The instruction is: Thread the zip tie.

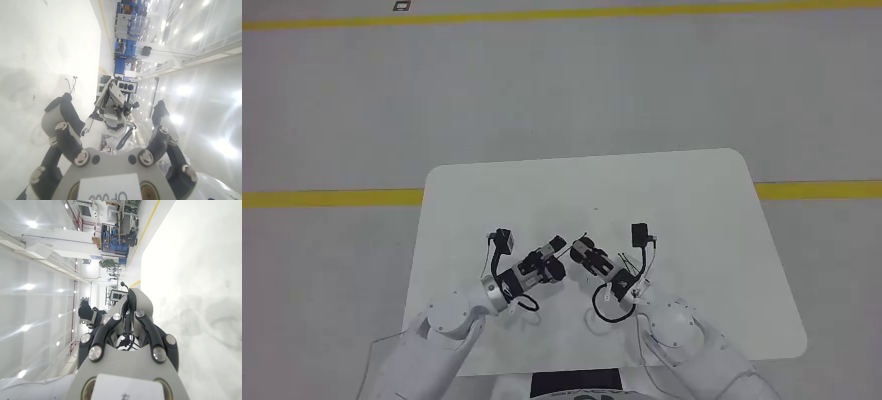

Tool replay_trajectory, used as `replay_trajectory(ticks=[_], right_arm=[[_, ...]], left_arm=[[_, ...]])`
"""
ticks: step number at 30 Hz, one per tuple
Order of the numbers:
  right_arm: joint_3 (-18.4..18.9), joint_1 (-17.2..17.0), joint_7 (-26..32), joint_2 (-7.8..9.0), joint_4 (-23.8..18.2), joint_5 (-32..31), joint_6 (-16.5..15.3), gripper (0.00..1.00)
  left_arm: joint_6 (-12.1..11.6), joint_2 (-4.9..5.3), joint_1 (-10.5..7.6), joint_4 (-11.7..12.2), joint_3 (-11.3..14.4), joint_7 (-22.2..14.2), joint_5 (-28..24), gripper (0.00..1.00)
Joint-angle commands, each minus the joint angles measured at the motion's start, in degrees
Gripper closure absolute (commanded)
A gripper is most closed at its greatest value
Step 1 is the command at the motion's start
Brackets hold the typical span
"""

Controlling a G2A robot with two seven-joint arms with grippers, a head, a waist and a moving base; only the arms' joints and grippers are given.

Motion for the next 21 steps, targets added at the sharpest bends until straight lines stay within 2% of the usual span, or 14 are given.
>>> replay_trajectory(ticks=[1,8,11,12,13,14,15,17,21], right_arm=[[0.22,0.00,-0.74,-0.02,0.01,-0.65,0.53,1.00],[0.21,0.03,-0.69,-0.05,0.04,-0.77,0.59,1.00],[0.28,0.08,-0.16,-0.15,0.06,-0.79,0.55,1.00],[0.34,0.02,0.15,-0.16,0.08,-0.75,0.52,1.00],[0.45,-0.03,0.55,-0.15,0.09,-0.68,0.50,1.00],[0.61,-0.11,0.91,-0.14,0.08,-0.57,0.36,1.00],[0.84,-0.22,1.64,-0.10,0.11,-0.38,0.20,1.00],[1.37,-0.33,2.55,-0.03,0.19,-0.02,-0.02,1.00],[2.32,-0.69,3.60,0.05,0.04,0.47,-0.25,1.00]], left_arm=[[-0.30,0.17,-0.14,0.13,-0.11,-0.81,1.26,0.00],[-0.28,0.13,-0.37,0.20,0.26,-0.03,1.44,0.00],[-0.96,0.21,-0.64,0.38,0.39,-0.03,1.39,0.00],[-1.08,0.25,-0.71,0.47,0.37,-0.04,1.44,0.07],[-1.16,0.29,-0.77,0.54,0.39,-0.02,1.52,0.19],[-1.18,0.33,-0.84,0.63,0.44,-0.08,1.69,0.36],[-1.11,0.37,-0.95,0.75,0.54,-0.16,1.77,0.44],[-0.95,0.41,-1.12,0.84,0.73,-0.30,1.59,0.51],[-0.55,0.50,-1.82,1.39,1.25,-0.71,1.68,0.56]])
